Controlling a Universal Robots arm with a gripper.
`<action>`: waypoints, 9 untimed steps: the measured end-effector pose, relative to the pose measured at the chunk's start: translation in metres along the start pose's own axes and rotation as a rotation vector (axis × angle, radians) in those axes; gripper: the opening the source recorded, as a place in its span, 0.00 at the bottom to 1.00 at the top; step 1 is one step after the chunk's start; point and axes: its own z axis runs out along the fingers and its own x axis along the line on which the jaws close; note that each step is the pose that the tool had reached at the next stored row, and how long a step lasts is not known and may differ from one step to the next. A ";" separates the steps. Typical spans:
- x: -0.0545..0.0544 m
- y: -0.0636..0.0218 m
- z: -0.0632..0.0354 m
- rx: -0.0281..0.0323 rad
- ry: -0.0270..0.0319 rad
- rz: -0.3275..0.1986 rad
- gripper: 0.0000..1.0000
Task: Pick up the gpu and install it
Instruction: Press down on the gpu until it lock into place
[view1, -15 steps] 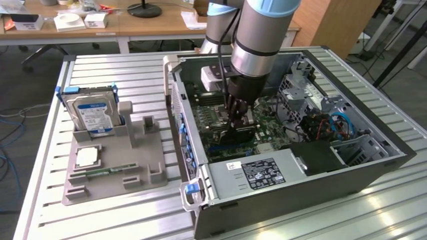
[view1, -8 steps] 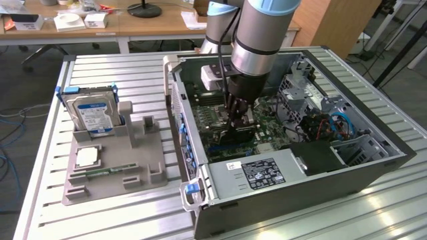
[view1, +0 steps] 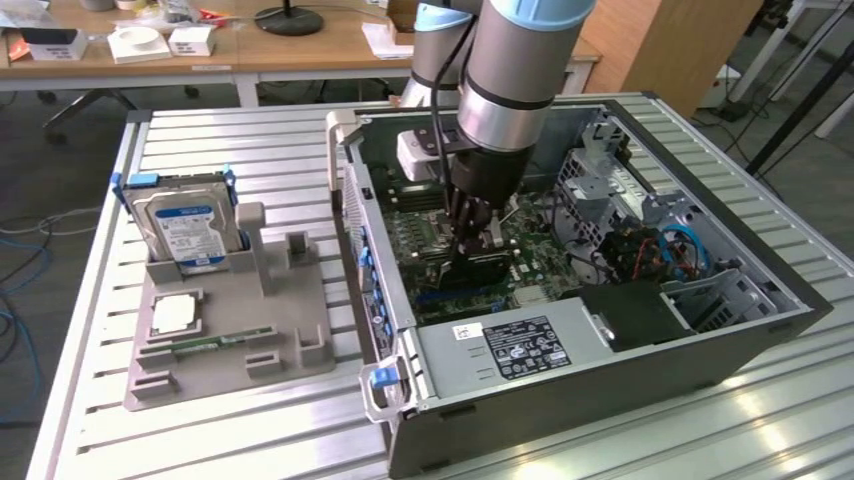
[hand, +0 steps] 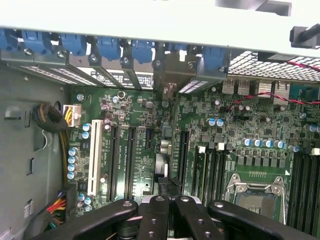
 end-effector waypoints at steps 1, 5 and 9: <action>0.000 0.0002 0.0002 0.0000 0.0000 0.000 0.10; 0.000 0.0004 0.0004 -0.0001 0.0001 0.000 0.10; 0.000 0.0004 0.0018 0.0000 0.0001 0.000 0.10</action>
